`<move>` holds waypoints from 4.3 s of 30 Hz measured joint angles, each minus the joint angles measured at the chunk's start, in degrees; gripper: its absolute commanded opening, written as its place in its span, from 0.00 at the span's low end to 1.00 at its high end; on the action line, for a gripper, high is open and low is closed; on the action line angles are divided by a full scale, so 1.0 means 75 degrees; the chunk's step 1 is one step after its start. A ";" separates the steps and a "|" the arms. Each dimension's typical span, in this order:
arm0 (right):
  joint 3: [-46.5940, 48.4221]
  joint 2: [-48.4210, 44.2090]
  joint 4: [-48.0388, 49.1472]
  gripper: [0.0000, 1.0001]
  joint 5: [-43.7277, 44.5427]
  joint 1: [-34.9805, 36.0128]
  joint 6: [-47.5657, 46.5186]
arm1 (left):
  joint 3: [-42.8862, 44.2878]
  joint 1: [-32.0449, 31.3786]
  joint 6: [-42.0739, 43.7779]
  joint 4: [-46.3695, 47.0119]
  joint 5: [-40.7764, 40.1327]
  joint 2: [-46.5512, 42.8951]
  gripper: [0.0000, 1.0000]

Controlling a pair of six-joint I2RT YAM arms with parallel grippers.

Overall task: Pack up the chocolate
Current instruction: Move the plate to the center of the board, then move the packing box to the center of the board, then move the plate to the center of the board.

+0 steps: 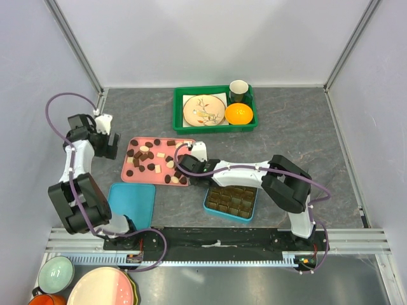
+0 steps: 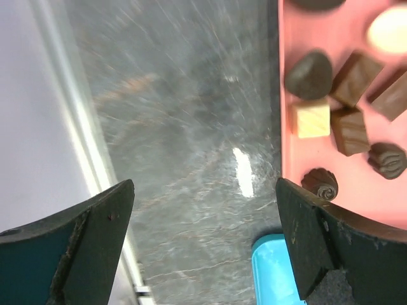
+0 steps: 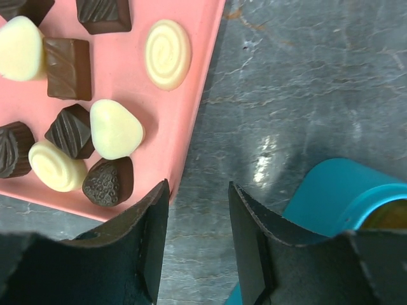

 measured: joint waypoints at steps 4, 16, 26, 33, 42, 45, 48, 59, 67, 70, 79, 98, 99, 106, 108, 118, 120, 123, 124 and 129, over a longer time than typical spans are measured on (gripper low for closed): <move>0.0192 0.0000 -0.0280 0.52 0.0041 -0.0134 -0.0239 | 0.0589 0.0093 0.0023 -0.0064 0.0026 -0.0294 0.99; -0.0140 -0.1953 -0.0819 0.55 0.0589 -0.0924 -0.0854 | -0.0082 -0.0012 0.0204 0.0740 -0.0813 0.1367 0.98; -0.2090 -0.3582 -0.2238 0.50 0.1440 -0.0956 0.0096 | -0.0417 -0.0930 0.0242 0.1346 -0.1204 0.1518 0.98; -0.2932 -0.5275 -0.4179 0.48 0.1909 -0.0962 0.1772 | -0.0414 -0.1332 0.0236 0.1679 -0.1405 0.1565 0.98; -0.3952 -0.6362 -0.4951 0.47 0.1731 -0.0962 0.2742 | -0.0417 -0.2238 0.0108 0.1737 -0.1411 0.1574 0.98; -0.3984 -0.6140 -0.4876 0.47 0.1524 -0.0962 0.2792 | -0.0417 -0.2457 0.0067 0.1728 -0.1463 0.1574 0.98; -0.3981 -0.5963 -0.4709 0.47 0.1451 -0.0962 0.2783 | -0.0420 -0.2681 0.0044 0.1722 -0.1571 0.1562 0.98; -0.2305 -0.5406 -0.4666 0.45 0.3197 -0.1145 0.1725 | -0.0577 -0.3267 -0.0009 0.1562 -0.1597 0.1393 0.97; -0.2433 -0.3305 -0.2261 0.35 0.2809 -0.1757 0.0289 | -0.0670 -0.3270 -0.0035 0.1542 -0.1603 0.1303 0.97; -0.2702 -0.2777 -0.1495 0.32 0.2157 -0.1775 -0.0003 | -0.0723 -0.3270 -0.0035 0.1545 -0.1606 0.1256 0.97; -0.3110 -0.2795 -0.0099 0.28 0.0481 -0.1792 -0.0341 | -0.0793 -0.3270 -0.0041 0.1559 -0.1606 0.1198 0.97; -0.2739 -0.2600 0.0667 0.34 -0.1358 -0.1845 -0.0775 | -0.0895 -0.3270 -0.0041 0.1632 -0.1609 0.1116 0.96; -0.2573 -0.2468 0.0790 0.34 -0.1445 -0.1853 -0.0819 | -0.0906 -0.3270 -0.0041 0.1644 -0.1609 0.1110 0.96; -0.2331 -0.1935 0.1174 0.33 -0.1853 -0.1856 -0.0886 | -0.0976 -0.3276 -0.0041 0.1722 -0.1614 0.1070 0.96; -0.2331 -0.1874 0.1172 0.31 -0.1894 -0.1856 -0.0886 | -0.0979 -0.3281 -0.0041 0.1728 -0.1623 0.1070 0.96; -0.2323 -0.1521 0.1230 0.16 -0.1868 -0.1868 -0.1087 | -0.0985 -0.3284 -0.0041 0.1731 -0.1626 0.1067 0.96; -0.2276 -0.1486 0.1201 0.16 -0.1816 -0.1883 -0.1139 | -0.0985 -0.3290 -0.0041 0.1731 -0.1626 0.1067 0.96; -0.2180 -0.1408 0.1195 0.15 -0.1789 -0.1985 -0.1227 | -0.0985 -0.3325 -0.0041 0.1731 -0.1679 0.1067 0.96; -0.2174 -0.1393 0.1236 0.16 -0.1792 -0.2046 -0.1250 | -0.0985 -0.3340 -0.0041 0.1731 -0.1696 0.1067 0.96; -0.2133 -0.1376 0.1253 0.14 -0.1708 -0.2474 -0.1399 | -0.0988 -0.3570 -0.0052 0.1734 -0.1760 0.1067 0.96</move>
